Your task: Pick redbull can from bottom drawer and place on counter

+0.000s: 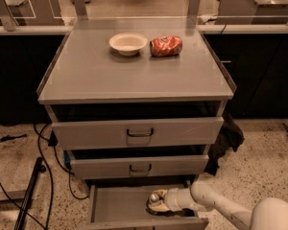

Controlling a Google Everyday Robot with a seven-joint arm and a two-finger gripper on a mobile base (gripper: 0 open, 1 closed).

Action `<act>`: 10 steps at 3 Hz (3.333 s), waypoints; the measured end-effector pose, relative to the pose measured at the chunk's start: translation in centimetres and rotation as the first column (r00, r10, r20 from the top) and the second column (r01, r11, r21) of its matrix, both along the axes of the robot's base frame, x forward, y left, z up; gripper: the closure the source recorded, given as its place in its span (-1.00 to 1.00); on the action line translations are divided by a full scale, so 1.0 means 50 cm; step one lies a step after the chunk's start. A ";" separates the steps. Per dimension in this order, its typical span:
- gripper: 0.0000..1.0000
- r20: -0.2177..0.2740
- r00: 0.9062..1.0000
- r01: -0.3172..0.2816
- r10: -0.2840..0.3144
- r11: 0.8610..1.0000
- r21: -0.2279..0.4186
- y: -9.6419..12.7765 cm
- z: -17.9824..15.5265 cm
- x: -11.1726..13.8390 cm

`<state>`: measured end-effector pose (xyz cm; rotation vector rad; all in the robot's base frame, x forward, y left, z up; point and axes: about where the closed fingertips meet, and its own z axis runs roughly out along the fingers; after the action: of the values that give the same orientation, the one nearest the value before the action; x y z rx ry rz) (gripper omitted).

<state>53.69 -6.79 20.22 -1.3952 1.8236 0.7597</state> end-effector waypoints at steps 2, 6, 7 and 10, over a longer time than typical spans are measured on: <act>1.00 0.017 1.000 -0.008 0.007 0.999 0.034 0.019 0.226 -0.004; 1.00 0.014 1.000 0.000 -0.001 1.000 0.020 0.031 0.516 -0.026; 1.00 0.030 0.999 0.043 -0.044 0.999 0.032 0.011 0.648 -0.044; 1.00 0.096 0.992 0.077 -0.078 0.997 0.016 0.014 0.850 -0.064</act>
Offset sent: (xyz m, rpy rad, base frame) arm -0.0041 0.0166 0.2341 0.0276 -0.0337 0.0140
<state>50.49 -6.07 62.72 -1.3219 1.7841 0.6512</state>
